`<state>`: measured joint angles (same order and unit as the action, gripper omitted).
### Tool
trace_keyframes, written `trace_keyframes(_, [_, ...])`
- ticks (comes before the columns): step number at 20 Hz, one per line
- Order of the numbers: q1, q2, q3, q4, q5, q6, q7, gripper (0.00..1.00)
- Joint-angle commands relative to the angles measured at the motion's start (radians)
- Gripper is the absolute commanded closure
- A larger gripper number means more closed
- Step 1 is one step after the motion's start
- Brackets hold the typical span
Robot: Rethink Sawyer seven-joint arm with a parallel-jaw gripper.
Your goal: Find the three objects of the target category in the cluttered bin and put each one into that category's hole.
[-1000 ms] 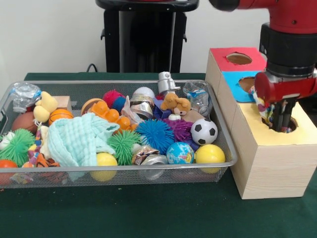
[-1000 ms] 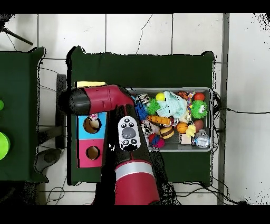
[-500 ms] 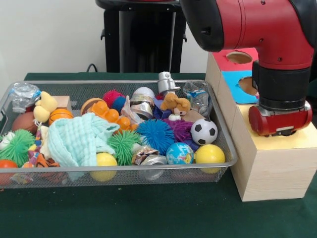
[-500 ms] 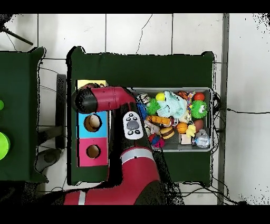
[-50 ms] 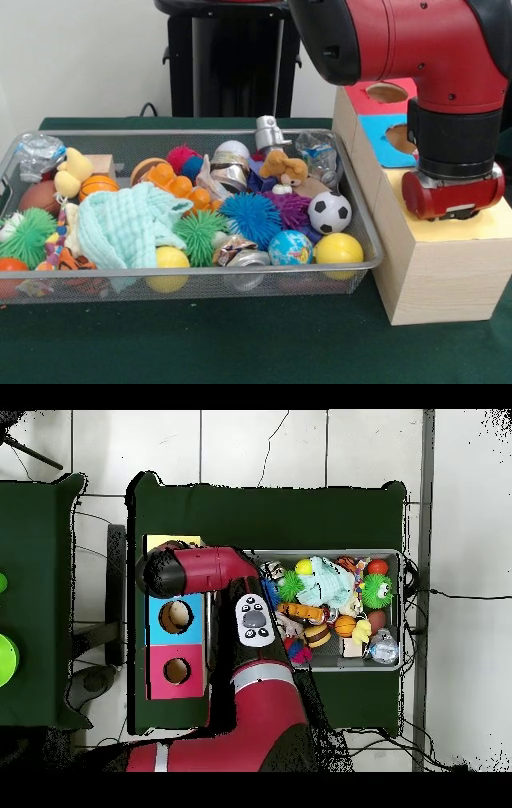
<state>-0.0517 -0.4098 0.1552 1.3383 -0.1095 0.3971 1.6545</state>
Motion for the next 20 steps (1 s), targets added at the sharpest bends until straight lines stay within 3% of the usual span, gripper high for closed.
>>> trace_keyframes(1, [-0.015, 0.266, 0.072, -0.047, -0.003, -0.188, 0.147, 1.0])
trace_keyframes(2, [-0.026, 0.244, 0.087, -0.026, -0.011, -0.174, 0.128, 1.0])
trace_keyframes(3, [-0.08, 0.224, 0.16, 0.018, -0.03, -0.189, 0.072, 1.0])
trace_keyframes(4, [-0.178, 0.227, 0.29, 0.078, -0.051, -0.222, -0.008, 1.0])
trace_keyframes(7, [-0.389, 0.312, 0.579, 0.184, -0.151, -0.319, -0.142, 1.0])
trace_keyframes(8, [-0.424, 0.336, 0.629, 0.196, -0.212, -0.374, -0.144, 1.0])
trace_keyframes(10, [-0.46, 0.358, 0.685, 0.202, -0.344, -0.484, -0.103, 1.0])
trace_keyframes(15, [-0.443, 0.304, 0.68, 0.183, -0.593, -0.731, 0.043, 1.0])
trace_keyframes(20, [-0.43, 0.294, 0.666, 0.165, -0.654, -0.769, 0.136, 1.0])
